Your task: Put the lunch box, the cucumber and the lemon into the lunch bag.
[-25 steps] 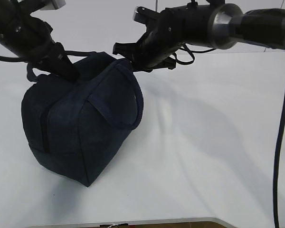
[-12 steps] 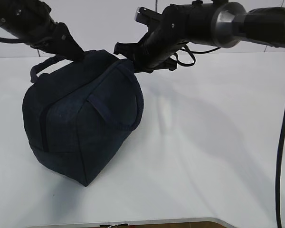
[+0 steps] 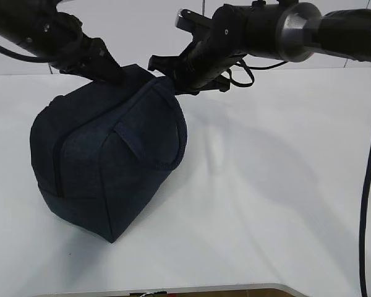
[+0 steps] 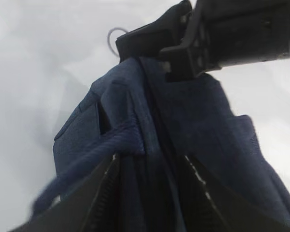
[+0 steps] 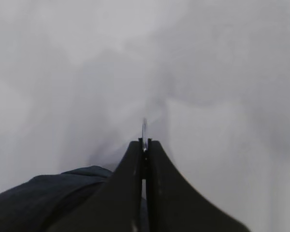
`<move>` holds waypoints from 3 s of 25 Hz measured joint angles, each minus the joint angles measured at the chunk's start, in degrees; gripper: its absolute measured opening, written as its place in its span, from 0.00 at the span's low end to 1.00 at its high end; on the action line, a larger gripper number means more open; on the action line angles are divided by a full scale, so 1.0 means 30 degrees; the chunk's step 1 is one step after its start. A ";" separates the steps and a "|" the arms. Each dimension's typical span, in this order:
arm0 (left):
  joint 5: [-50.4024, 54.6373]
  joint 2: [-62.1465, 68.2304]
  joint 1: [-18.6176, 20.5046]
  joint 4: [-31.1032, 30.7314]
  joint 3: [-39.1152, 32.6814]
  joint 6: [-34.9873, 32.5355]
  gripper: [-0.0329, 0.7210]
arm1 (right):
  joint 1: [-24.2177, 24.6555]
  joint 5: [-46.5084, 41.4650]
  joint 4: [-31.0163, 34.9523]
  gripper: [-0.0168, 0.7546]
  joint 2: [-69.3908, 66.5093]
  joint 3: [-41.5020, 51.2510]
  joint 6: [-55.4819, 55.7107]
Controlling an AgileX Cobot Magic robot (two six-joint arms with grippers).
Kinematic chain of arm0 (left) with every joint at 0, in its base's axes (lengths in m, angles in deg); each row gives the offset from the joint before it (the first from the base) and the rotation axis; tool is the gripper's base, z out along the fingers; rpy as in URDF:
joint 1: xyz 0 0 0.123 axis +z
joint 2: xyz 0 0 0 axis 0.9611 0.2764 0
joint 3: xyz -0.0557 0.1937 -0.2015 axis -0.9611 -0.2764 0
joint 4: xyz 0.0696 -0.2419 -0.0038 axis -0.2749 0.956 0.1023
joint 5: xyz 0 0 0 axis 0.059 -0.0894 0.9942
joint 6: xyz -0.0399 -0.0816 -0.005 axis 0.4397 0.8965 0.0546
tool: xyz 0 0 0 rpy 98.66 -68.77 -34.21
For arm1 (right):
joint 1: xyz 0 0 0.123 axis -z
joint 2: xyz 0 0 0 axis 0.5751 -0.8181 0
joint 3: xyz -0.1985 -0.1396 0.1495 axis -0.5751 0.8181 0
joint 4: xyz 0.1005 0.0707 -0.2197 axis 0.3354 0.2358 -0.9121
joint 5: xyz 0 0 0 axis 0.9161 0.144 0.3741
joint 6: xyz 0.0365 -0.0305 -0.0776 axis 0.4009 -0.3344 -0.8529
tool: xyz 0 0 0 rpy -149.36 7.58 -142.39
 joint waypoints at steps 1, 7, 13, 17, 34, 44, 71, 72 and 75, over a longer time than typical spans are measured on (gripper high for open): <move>-0.0081 0.0213 0.0000 0.0043 0.0000 -0.0041 0.44 | 0.0000 0.0000 0.0037 0.03 0.0000 0.0000 0.0000; -0.0348 0.0834 0.0000 0.0084 0.0000 -0.0351 0.23 | 0.0017 0.0000 0.0066 0.03 0.0000 0.0000 -0.0043; -0.0348 0.0755 0.0000 0.0126 0.0000 -0.0737 0.05 | 0.0096 0.0000 -0.0005 0.03 0.0000 0.0000 -0.0087; -0.0348 0.0301 0.0000 -0.0029 0.0000 -0.0854 0.04 | 0.0297 0.0072 0.0461 0.03 -0.0115 0.0000 -0.0087; -0.0348 0.0213 0.0000 -0.0224 0.0000 -0.0888 0.04 | 0.0415 0.0085 0.1761 0.03 -0.0808 -0.0072 -0.0087; -0.0315 0.0213 0.0000 -0.0261 0.0000 -0.0888 0.04 | 0.0415 -0.0298 0.1563 0.03 -0.0884 -0.0186 -0.0934; 0.0107 0.0124 0.0045 -0.0089 0.0000 -0.0923 0.33 | 0.0599 -0.3898 -0.2975 0.55 0.2262 -0.1191 -0.2423; 0.0107 0.0124 0.0075 -0.0042 0.0000 -0.0923 0.40 | 0.0599 -0.4406 -0.3280 0.55 0.2498 -0.1430 -0.2855; 0.0107 -0.0025 0.0126 0.0005 0.0000 -0.0888 0.55 | 0.0565 -0.5673 -0.3940 0.55 0.3056 -0.1891 -0.4029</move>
